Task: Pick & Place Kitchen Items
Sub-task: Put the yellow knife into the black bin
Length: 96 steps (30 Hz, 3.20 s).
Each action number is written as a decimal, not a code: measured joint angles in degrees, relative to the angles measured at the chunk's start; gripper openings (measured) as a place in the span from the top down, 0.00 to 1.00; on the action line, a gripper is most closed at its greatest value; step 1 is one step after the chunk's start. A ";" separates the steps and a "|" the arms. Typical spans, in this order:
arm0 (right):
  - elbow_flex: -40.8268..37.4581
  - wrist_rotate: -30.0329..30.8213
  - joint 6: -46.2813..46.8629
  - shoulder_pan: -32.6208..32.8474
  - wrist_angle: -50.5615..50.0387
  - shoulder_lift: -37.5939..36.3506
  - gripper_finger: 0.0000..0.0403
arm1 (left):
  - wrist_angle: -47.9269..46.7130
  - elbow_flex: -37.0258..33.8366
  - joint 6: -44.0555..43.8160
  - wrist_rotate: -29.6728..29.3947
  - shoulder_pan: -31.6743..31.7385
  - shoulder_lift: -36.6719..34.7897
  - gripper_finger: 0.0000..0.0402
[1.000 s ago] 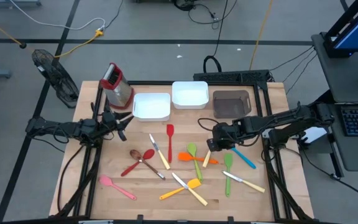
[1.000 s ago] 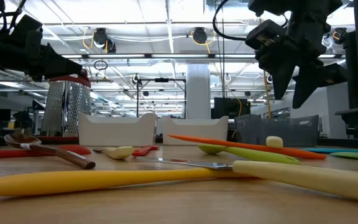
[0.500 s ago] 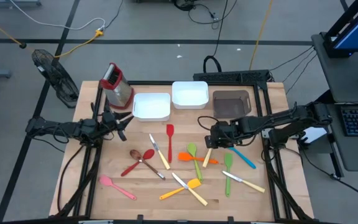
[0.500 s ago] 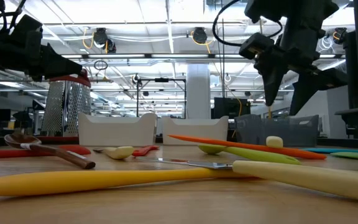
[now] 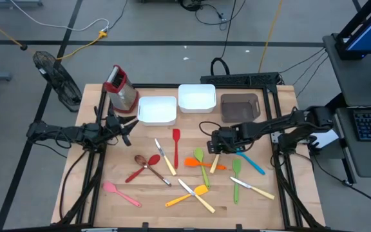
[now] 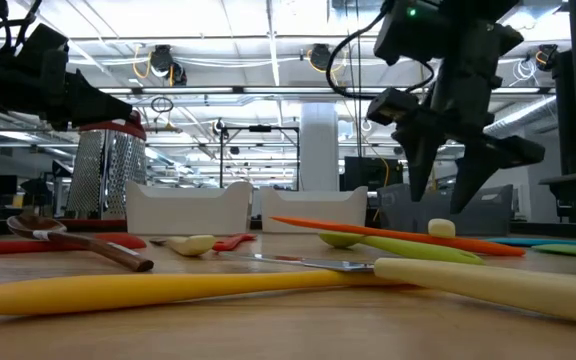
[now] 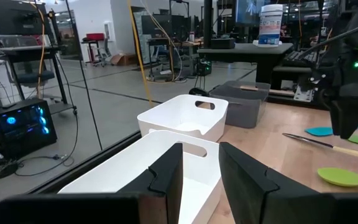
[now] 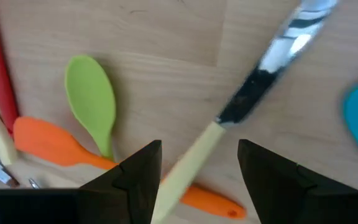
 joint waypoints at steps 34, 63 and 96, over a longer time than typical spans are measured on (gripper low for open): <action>-7.58 0.15 13.45 0.87 11.21 0.29 0.48 | 0.01 -0.01 2.48 0.00 0.00 0.00 0.74; -7.48 3.49 16.15 1.40 8.08 6.04 0.92 | 0.00 -0.02 4.07 -0.02 0.00 -0.02 0.74; -7.72 6.33 7.84 1.46 18.68 -3.87 0.92 | 0.02 -0.02 3.53 0.00 0.00 0.00 0.74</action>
